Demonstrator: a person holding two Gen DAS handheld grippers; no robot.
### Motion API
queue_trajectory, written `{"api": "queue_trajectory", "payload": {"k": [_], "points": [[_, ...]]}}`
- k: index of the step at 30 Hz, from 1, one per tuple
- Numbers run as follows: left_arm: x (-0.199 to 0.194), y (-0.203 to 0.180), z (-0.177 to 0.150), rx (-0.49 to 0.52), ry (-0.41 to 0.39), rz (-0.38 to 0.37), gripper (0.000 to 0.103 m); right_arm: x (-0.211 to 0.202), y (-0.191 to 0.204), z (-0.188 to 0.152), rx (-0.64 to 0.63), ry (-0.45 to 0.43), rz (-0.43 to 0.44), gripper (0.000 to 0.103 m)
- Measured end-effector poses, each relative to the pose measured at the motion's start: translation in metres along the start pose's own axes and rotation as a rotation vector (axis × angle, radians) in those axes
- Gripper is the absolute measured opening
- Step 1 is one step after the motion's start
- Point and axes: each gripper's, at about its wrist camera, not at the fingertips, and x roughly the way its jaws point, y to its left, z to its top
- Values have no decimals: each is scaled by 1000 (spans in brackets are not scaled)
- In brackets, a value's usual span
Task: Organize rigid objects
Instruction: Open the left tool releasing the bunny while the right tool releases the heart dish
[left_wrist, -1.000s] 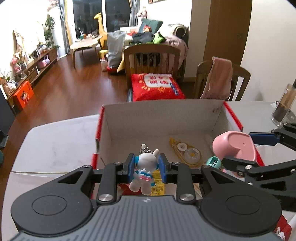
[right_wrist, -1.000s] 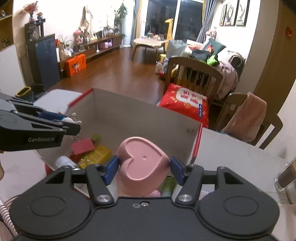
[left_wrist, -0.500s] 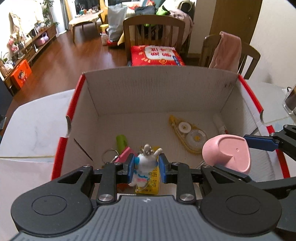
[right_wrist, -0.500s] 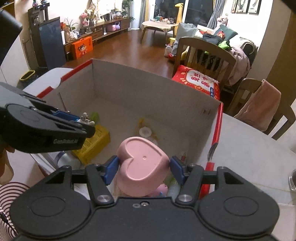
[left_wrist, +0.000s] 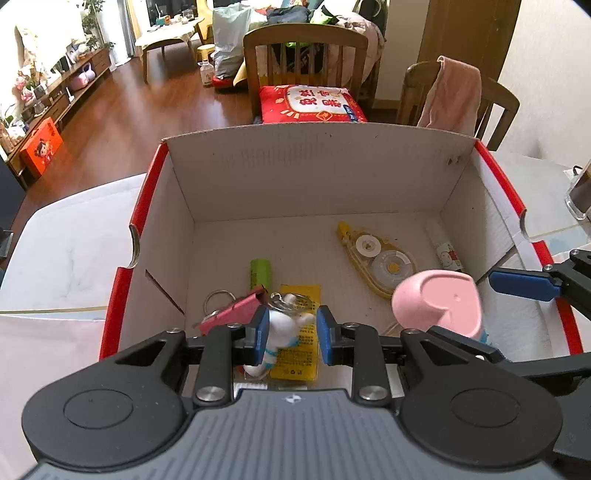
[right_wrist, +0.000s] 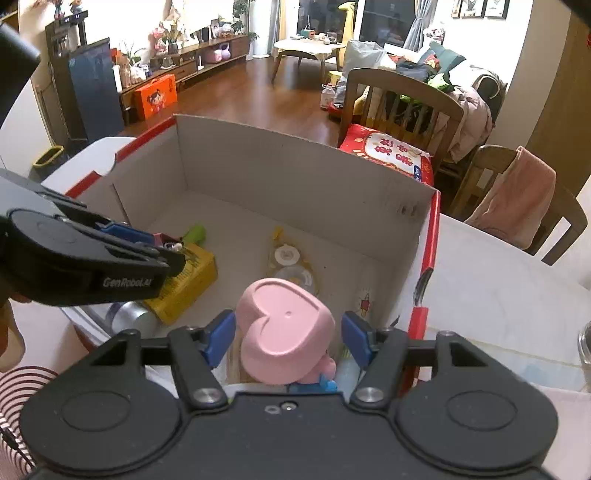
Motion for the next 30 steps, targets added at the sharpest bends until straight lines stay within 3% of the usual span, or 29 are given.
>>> {"api": "queue_trajectory", "payload": {"k": [15,30], "points": [[-47,5,-14,-22,-80,-24,28,-48,-2,-8,64,-72,7,74],[-125,11,-43,3,-201,-54,29,-111,16,-17,89,-189,46,84]]}}
